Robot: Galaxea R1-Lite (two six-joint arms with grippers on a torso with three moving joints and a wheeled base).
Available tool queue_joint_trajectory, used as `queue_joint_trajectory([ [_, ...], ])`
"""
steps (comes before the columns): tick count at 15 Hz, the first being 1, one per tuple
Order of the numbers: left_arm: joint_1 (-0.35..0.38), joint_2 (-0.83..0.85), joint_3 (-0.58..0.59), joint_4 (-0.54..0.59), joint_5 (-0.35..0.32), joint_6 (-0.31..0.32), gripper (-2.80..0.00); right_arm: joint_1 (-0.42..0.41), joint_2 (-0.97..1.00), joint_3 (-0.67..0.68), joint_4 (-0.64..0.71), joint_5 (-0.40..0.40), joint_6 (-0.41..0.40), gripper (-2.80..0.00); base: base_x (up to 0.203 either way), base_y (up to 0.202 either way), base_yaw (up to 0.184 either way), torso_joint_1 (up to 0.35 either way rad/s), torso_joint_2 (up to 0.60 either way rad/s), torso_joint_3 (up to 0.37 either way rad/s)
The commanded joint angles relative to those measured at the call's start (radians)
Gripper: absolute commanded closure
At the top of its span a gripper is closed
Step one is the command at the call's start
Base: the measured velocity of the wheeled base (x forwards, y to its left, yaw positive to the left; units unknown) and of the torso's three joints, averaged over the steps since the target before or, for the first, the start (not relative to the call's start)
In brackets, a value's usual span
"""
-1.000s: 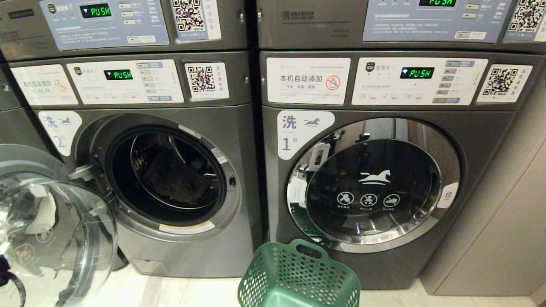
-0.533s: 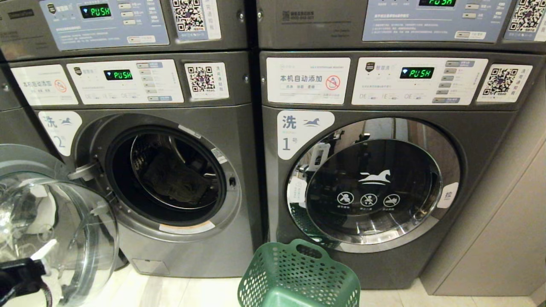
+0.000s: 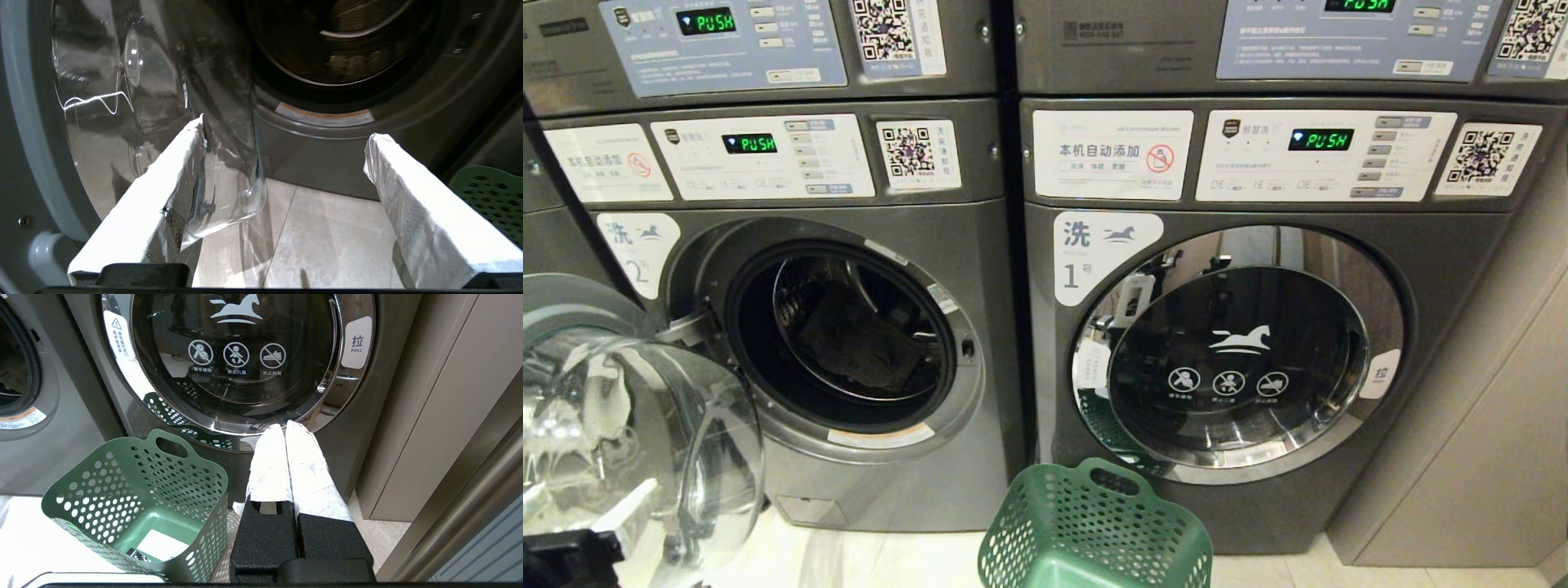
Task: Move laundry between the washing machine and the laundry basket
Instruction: Open the lid of the washing machine
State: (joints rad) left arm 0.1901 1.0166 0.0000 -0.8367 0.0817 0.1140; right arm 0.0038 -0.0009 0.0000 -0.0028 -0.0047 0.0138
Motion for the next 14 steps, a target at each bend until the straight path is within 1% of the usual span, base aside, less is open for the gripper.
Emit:
queue_joint_trajectory([
  [1,-0.050,-0.063,0.002,0.024,-0.001,-0.002,-2.80,0.001,-0.001,0.000,0.000,0.000,0.000,0.00,0.000,0.000,0.000,0.000,0.00,0.000],
  [2,-0.059,-0.074,0.002,0.072,-0.002,-0.007,-2.80,0.001,-0.001,0.000,0.000,0.000,0.000,0.00,0.000,0.000,0.000,0.000,0.00,0.000],
  [4,-0.090,-0.104,0.002,0.166,-0.009,-0.043,-2.80,0.001,-0.001,0.000,0.000,0.000,0.000,0.00,0.000,0.000,0.000,0.000,0.00,0.000],
  [6,-0.118,-0.128,0.002,0.261,-0.009,-0.055,-2.80,0.001,-0.001,0.000,0.000,0.000,0.000,0.00,0.000,0.000,0.000,0.000,0.00,0.000],
  [8,-0.128,-0.090,0.002,0.288,-0.004,-0.055,-2.80,0.001,-0.001,0.000,0.000,0.000,0.000,0.00,0.000,0.000,0.000,0.000,0.00,0.000],
  [10,-0.122,0.015,-0.014,0.259,0.014,-0.055,-2.80,0.001,-0.001,0.000,0.000,-0.001,0.000,0.00,0.000,0.000,0.000,0.000,0.00,0.000],
  [11,-0.120,0.084,-0.037,0.222,0.038,-0.058,-2.80,0.001,-0.001,0.000,0.000,-0.001,0.000,0.00,0.000,0.000,0.000,0.000,0.00,0.000],
  [14,-0.117,0.317,-0.140,0.057,0.095,-0.067,-2.80,0.001,-0.001,0.000,0.000,0.000,0.000,0.00,0.000,0.000,0.000,0.000,0.00,0.000],
])
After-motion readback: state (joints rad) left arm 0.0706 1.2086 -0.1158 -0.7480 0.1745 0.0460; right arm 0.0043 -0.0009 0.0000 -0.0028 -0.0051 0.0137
